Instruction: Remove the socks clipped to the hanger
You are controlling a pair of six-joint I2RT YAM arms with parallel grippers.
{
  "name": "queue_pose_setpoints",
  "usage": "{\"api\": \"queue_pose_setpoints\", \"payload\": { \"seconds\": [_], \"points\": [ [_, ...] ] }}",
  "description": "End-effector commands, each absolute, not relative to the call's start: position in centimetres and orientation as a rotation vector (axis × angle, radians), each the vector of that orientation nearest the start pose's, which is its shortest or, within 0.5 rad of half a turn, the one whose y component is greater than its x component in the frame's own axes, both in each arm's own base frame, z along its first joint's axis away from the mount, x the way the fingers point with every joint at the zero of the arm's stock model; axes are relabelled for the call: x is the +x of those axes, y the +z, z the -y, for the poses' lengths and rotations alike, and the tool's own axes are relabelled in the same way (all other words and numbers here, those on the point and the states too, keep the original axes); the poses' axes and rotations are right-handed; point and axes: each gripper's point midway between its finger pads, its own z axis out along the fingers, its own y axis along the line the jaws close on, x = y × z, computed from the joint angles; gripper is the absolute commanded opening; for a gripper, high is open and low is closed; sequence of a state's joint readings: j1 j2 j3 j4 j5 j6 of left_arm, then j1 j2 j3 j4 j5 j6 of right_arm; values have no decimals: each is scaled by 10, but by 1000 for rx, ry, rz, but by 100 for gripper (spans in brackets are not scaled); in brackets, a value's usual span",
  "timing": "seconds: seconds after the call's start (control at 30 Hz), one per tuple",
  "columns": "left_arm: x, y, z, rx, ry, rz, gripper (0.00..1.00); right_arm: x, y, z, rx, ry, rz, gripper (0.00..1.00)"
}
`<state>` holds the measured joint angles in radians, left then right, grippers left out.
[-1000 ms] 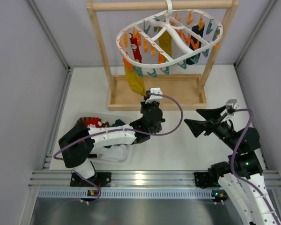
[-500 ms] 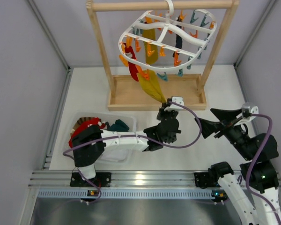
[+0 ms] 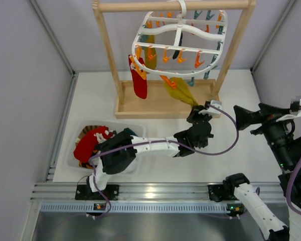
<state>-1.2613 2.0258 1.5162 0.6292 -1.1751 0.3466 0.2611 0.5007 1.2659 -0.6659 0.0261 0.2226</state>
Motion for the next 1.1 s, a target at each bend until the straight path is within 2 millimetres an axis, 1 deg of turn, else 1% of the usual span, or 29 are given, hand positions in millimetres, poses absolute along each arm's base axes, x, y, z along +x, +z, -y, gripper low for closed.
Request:
{"api": "queue_pose_setpoints", "payload": {
  "seconds": [0.0,0.03,0.07,0.1,0.13,0.17,0.2,0.23,0.27,0.3,0.33,0.37,0.4,0.43,0.47,0.5,0.53,0.57,0.6,0.63,0.67,0.7,0.73,0.77,0.8,0.9,0.93,1.03,1.07],
  "points": [
    [315,277,462,291,108,-1457,0,174,445,-46,-32,315,-1540,97],
    [317,269,469,316,122,-1456,0,175,447,-53,-63,338,-1548,96],
    [318,268,473,325,130,-1453,0,173,453,-55,-74,347,-1545,95],
    [319,278,477,322,129,-1440,0,180,452,-57,-77,346,-1567,94],
    [320,278,481,330,133,-1434,0,181,453,-63,-103,367,-1578,94],
    [321,273,486,346,142,-1432,0,180,458,-63,-110,369,-1579,93],
    [322,280,490,347,145,-1421,0,187,455,-70,-137,387,-1606,93],
    [322,283,493,353,142,-1414,0,189,455,-74,-149,398,-1618,92],
    [322,277,499,373,149,-1410,0,189,460,-77,-161,410,-1616,91],
    [322,285,503,374,148,-1397,0,196,456,-81,-175,416,-1652,89],
    [322,286,506,382,154,-1392,0,198,456,-84,-189,430,-1660,89],
    [323,285,510,396,158,-1385,0,197,461,-86,-196,437,-1654,88],
    [323,285,515,418,176,-1373,0,204,458,-90,-207,445,-1677,87],
    [322,283,520,437,180,-1365,0,204,465,-91,-208,452,-1667,86],
    [322,288,524,455,183,-1347,0,211,464,-95,-216,457,-1687,85],
    [322,280,530,479,193,-1343,0,213,462,-97,-223,464,-1703,84],
    [322,279,533,495,195,-1334,0,214,468,-98,-228,469,-1697,82],
    [322,281,536,504,194,-1322,0,218,468,-99,-230,467,-1707,81],
    [320,281,541,536,209,-1306,0,226,464,-102,-231,463,-1733,80],
    [320,275,546,559,218,-1299,0,228,465,-101,-222,447,-1739,80],
    [319,277,548,572,231,-1286,0,234,462,-103,-219,434,-1754,79],
    [319,276,552,587,229,-1277,0,240,462,-96,-183,377,-1759,79],
    [318,270,556,605,236,-1271,0,239,462,-104,-199,375,-1763,79],
    [319,271,558,616,239,-1261,0,246,456,-108,-203,342,-1790,79],
    [318,270,559,626,240,-1255,0,246,453,-115,-211,297,-1799,79],
    [319,267,562,632,241,-1254,0,247,453,-134,-239,261,-1793,79],
    [319,266,562,633,239,-1254,0,249,449,-135,-228,237,-1796,77],
    [319,267,562,635,239,-1251,0,253,451,-139,-220,145,-1782,77],
    [319,266,562,637,241,-1252,0,258,447,-142,-228,101,-1793,77]
  ]
}}
